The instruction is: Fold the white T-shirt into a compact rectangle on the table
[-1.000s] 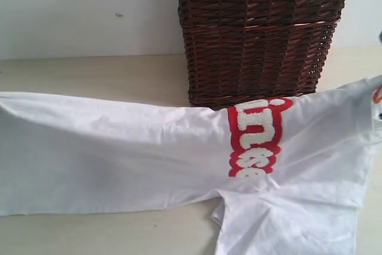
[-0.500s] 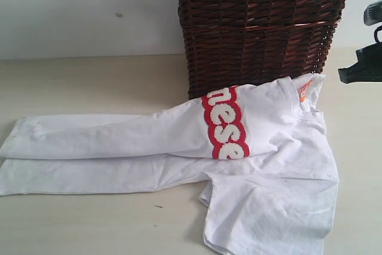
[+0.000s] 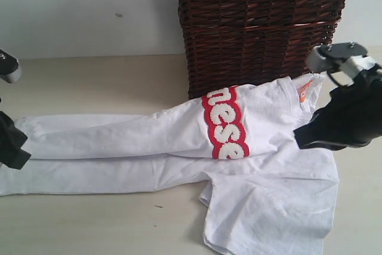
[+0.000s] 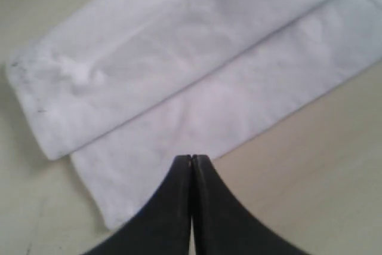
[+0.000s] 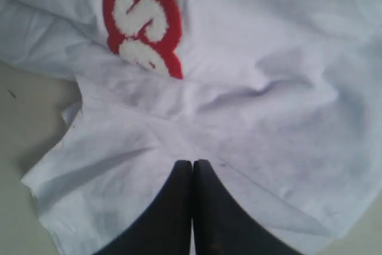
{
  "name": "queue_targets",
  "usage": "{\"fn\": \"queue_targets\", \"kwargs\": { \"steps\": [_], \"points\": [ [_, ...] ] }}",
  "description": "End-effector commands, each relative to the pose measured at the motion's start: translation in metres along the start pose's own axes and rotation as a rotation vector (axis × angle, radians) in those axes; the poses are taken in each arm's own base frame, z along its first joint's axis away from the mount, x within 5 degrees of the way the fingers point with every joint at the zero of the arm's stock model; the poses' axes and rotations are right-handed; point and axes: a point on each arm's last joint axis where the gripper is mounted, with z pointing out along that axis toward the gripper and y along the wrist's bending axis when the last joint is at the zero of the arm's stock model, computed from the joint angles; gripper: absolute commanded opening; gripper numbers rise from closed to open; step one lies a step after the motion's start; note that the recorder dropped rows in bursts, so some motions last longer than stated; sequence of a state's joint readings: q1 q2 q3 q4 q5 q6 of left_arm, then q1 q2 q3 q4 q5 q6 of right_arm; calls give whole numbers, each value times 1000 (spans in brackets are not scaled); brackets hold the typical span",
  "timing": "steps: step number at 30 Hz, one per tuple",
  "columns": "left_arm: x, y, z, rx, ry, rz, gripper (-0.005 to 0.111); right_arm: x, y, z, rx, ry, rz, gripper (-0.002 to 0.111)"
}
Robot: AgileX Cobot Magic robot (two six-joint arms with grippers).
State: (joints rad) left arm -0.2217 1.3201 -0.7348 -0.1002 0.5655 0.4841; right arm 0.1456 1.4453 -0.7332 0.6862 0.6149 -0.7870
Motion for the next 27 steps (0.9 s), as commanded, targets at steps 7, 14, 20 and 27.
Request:
{"fn": "queue_targets", "kwargs": {
  "steps": [7, 14, 20, 27],
  "points": [
    [-5, -13, -2, 123, -48, 35, 0, 20, -10, 77, 61, 164, 94, 0],
    [-4, -13, -2, 130, -40, 36, 0, 47, -9, 95, -22, 388, 101, 0],
    [3, -19, -3, 197, 38, 35, 0, 72, 0, 88, -65, 513, 131, 0],
    [11, -26, -15, 253, 90, 45, 0, 93, 9, 64, -66, 716, 211, 0]
  ]
}}
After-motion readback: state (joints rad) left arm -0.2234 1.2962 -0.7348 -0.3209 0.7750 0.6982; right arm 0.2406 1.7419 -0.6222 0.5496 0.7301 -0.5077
